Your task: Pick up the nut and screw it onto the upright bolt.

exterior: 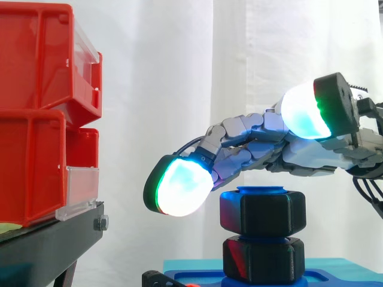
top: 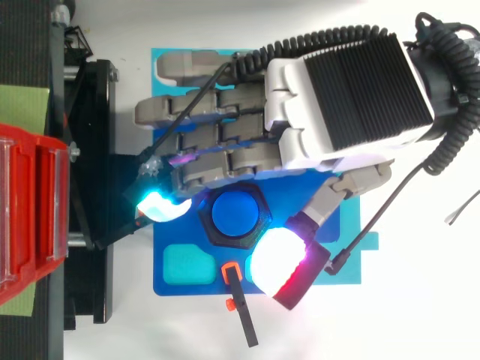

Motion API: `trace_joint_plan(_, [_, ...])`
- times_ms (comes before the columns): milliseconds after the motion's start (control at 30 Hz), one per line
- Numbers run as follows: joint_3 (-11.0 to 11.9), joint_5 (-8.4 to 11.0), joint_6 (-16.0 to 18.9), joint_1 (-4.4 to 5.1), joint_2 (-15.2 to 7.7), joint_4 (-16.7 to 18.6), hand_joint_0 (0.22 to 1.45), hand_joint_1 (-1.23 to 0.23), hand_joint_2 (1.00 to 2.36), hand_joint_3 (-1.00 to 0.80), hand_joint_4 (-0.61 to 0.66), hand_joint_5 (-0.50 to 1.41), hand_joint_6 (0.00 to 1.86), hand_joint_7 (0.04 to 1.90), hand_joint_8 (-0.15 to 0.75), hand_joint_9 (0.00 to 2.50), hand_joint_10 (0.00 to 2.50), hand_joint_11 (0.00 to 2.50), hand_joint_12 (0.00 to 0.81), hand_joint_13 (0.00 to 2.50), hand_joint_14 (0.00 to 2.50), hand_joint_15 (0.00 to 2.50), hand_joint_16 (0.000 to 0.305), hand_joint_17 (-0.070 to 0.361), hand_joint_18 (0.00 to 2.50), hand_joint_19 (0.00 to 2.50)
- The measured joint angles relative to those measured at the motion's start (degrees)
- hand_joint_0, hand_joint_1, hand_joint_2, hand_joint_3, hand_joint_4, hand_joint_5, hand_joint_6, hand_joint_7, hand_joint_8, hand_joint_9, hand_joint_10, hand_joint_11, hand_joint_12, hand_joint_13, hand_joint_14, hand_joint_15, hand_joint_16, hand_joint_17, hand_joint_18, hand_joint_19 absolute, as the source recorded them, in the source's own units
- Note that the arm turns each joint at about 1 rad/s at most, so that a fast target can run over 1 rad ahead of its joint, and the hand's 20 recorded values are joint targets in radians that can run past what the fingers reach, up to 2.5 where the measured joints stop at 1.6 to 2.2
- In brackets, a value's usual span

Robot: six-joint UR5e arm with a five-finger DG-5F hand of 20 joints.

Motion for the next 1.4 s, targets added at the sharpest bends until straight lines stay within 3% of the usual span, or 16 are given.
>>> trace_joint_plan(400, [0.0,0.52,0.0,0.49,0.0,-0.7,0.48,-0.05,1.0,-0.5,0.28,-0.07,0.5,0.91,0.213,0.44,0.0,0.0,0.299,0.1,0.0,0.0,0.039,0.087,0.0,0.0])
trace_joint_plan(967, [-0.1,0.25,0.0,-0.85,0.0,-0.7,0.49,-0.13,1.0,-0.5,0.26,-0.04,0.5,1.04,0.232,0.56,0.0,0.0,0.288,0.18,0.0,0.0,0.033,0.075,0.0,0.0])
trace_joint_plan(1400, [-0.1,0.14,-0.2,-2.26,0.0,-0.5,0.5,-0.14,1.0,-0.5,0.17,0.0,0.5,1.35,0.24,0.64,0.0,0.0,0.276,0.23,0.0,0.0,0.031,0.071,0.0,0.0])
